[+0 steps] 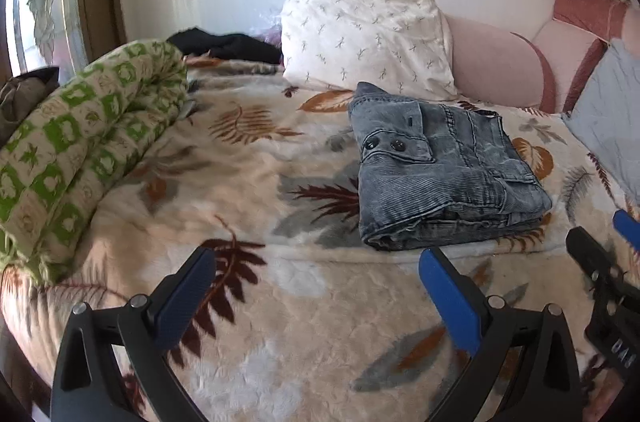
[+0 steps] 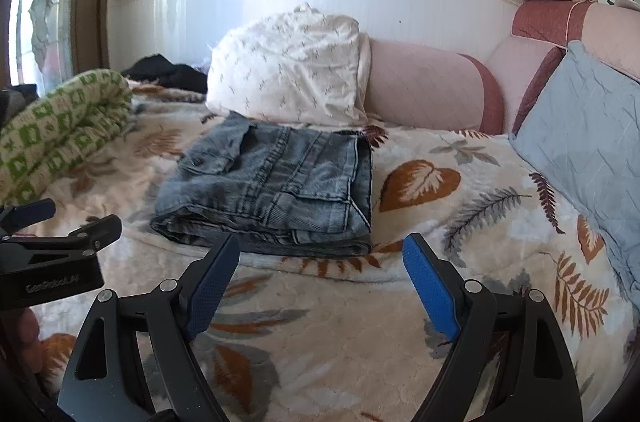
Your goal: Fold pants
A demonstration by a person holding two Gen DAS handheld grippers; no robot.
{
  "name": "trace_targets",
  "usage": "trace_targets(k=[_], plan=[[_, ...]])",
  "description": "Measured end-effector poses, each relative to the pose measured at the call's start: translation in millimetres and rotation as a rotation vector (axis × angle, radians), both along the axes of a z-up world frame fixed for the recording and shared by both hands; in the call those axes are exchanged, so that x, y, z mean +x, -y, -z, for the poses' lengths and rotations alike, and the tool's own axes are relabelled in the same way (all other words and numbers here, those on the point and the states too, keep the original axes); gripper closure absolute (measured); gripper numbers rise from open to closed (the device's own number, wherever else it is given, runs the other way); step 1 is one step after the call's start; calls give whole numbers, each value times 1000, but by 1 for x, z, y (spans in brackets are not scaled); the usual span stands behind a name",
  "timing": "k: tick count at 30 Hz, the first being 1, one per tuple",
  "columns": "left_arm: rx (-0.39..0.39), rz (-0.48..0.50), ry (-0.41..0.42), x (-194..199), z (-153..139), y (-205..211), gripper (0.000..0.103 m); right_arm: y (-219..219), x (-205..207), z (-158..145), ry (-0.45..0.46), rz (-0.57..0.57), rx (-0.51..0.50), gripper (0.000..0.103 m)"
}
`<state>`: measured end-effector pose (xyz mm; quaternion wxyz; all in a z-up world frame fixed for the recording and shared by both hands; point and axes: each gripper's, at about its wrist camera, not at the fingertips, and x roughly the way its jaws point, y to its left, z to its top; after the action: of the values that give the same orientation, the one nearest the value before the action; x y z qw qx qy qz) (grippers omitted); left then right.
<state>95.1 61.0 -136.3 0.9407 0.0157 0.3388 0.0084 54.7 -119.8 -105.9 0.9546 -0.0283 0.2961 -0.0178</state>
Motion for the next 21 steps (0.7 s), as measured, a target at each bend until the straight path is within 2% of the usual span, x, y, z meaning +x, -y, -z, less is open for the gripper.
trace_targets(k=[2,5,8,11,15,17,18,19,21], plan=[[12,-3,-38,8,6,0,0,1,6,6,-24,18,-15,19],[-6,1,-37,15,11,-3,0,6,16,17,-68,44,-32,19],[3,10,-82,28,18,-2,0,17,22,29,-109,64,-64,19],[29,-23,-94,38,22,-4,0,34,23,43,-150,94,-89,19],[26,-54,-130,50,34,-10,0,59,24,54,-188,145,-91,19],[50,-80,-169,57,48,-12,0,74,25,56,-195,179,-67,19],[62,-91,-218,64,59,-12,0,80,26,56,-196,193,-54,19],[42,-91,-238,67,64,-13,0,85,27,56,-196,209,-40,19],[-5,-86,-214,63,60,-20,0,93,30,57,-200,240,-15,19]])
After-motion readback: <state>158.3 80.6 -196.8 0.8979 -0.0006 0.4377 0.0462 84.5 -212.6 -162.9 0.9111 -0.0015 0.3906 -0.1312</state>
